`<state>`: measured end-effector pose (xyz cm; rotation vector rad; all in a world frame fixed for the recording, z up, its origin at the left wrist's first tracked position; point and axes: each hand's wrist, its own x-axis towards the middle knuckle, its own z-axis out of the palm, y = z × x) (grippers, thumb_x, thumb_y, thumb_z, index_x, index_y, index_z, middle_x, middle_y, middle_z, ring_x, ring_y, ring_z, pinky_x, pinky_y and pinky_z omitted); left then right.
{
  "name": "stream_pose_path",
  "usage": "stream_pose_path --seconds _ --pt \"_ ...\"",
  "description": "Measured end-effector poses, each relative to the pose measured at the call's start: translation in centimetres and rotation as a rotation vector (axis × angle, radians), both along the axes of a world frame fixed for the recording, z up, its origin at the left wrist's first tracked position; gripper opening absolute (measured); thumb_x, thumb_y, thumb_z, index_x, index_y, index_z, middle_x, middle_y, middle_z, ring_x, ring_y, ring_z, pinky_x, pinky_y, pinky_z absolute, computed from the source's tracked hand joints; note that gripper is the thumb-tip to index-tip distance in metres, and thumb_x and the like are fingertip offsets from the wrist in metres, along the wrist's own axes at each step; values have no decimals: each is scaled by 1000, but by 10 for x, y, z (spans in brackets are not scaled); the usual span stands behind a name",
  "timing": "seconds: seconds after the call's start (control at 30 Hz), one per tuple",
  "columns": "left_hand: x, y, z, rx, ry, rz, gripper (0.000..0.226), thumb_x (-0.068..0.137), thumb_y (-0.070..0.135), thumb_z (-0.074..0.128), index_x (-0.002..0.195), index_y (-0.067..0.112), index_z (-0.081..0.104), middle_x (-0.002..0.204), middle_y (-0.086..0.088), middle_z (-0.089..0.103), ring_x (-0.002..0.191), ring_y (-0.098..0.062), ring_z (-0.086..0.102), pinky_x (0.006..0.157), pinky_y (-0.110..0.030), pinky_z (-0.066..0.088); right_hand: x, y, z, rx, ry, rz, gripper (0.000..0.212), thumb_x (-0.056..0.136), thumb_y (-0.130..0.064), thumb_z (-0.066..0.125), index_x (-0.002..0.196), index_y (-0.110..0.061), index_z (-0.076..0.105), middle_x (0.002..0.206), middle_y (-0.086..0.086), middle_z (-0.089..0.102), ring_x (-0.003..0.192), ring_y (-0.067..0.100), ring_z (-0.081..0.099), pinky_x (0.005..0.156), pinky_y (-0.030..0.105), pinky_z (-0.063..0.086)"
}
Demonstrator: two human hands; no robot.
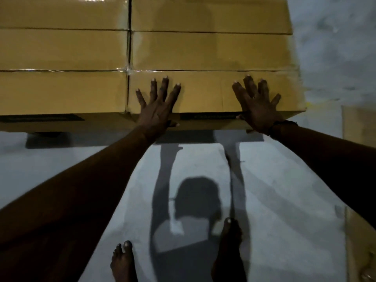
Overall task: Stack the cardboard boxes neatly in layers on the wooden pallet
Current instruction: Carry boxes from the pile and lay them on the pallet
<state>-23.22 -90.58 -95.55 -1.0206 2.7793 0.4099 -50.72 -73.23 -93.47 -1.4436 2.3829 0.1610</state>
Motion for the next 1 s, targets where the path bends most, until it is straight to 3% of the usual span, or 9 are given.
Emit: stream_pose_path --seconds 0.2,0.7,0.9,1.0 --pt "-66 26 -8 46 1 -83 109 93 30 72 161 39 -12 168 -9 -26 151 -45 -26 108 -79 -10 -30 14 -5 63 -44 -9 100 97 -30 69 159 -48 -7 170 -7 -19 153 44 -16 105 86 7" --pt "-70 18 -11 77 -75 -107 108 96 31 70 159 42 -16 166 -9 -30 149 -46 -30 105 -81 -12 -36 8 -12 92 -93 15 101 97 -27 68 159 -49 -8 170 -5 -21 152 47 -20 102 88 2" --pt "-82 24 16 161 -187 -28 117 92 25 76 157 45 -19 165 -5 -33 149 -42 -31 107 -80 -9 -54 9 14 153 -203 58 112 90 -35 77 160 -46 -10 169 -5 -23 152 46 -20 103 87 6" --pt "-90 35 38 169 -201 33 117 88 37 78 160 42 -14 167 -6 -28 151 -40 -27 112 -79 -8 -71 20 46 90 -221 31 111 91 -35 76 162 -39 -10 169 -3 -22 153 46 -15 106 84 11"
